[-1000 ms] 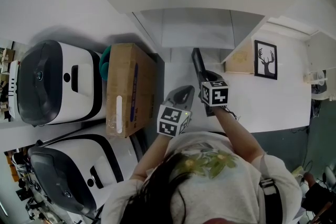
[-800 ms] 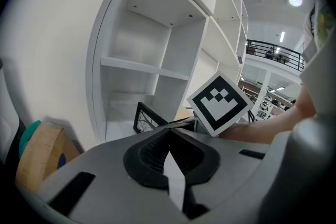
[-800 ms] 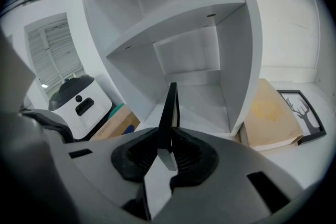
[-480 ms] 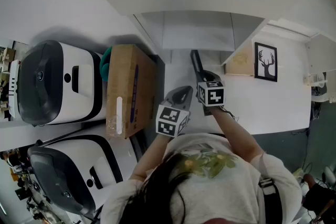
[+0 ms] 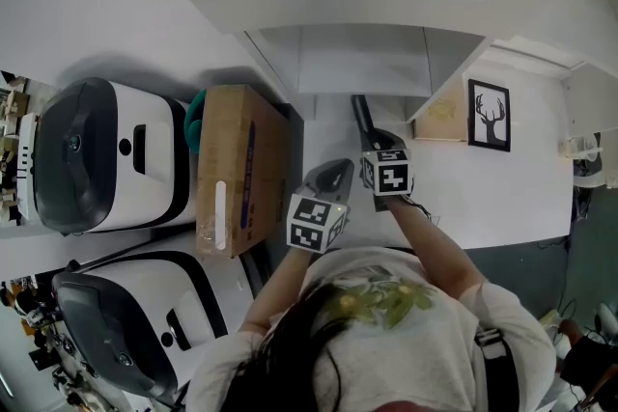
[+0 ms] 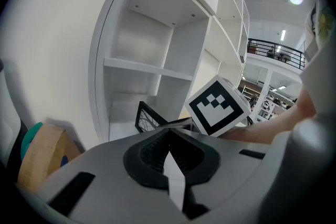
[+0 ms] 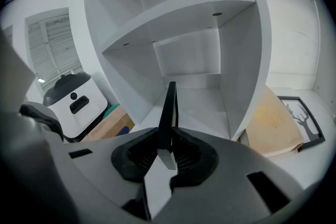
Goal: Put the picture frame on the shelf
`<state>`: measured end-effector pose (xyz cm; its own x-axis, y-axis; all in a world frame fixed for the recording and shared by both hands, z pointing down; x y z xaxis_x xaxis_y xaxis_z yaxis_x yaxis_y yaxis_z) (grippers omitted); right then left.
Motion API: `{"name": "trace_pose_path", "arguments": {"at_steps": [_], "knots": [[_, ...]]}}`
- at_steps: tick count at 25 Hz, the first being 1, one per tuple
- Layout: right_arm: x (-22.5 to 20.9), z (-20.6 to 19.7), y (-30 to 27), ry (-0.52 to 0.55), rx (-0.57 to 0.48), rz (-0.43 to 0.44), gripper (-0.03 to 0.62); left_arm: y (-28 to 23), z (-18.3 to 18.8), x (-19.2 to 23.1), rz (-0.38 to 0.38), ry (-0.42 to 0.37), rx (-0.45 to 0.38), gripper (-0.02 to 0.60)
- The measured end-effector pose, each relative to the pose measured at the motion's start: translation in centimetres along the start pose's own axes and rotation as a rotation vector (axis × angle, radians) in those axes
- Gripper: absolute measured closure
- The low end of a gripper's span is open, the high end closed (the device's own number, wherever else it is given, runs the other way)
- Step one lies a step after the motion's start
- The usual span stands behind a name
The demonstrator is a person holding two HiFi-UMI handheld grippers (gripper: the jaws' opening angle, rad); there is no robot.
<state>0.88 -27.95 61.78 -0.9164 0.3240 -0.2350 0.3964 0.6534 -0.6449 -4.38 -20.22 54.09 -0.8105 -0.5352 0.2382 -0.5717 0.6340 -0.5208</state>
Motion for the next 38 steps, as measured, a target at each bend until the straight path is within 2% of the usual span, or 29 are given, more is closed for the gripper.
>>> {"name": "trace_pose_path", "arguments": {"at_steps": [38], "knots": [[-0.9, 1.8, -2.2, 0.03, -0.035, -0.035, 0.507, -0.8, 0.0, 1.0, -0.003, 0.015, 0.004, 0.552]]}}
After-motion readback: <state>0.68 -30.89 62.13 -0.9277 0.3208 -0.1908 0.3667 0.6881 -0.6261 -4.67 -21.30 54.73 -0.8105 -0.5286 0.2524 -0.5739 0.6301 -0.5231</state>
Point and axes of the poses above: the fingertips, and each gripper's own axes: y backward along the fingers, x to its left, z out of its top, the point moved 1 cm from there along y, backward along the fingers, and after that the axes turned 1 degree about z, right-handed, at the moved point
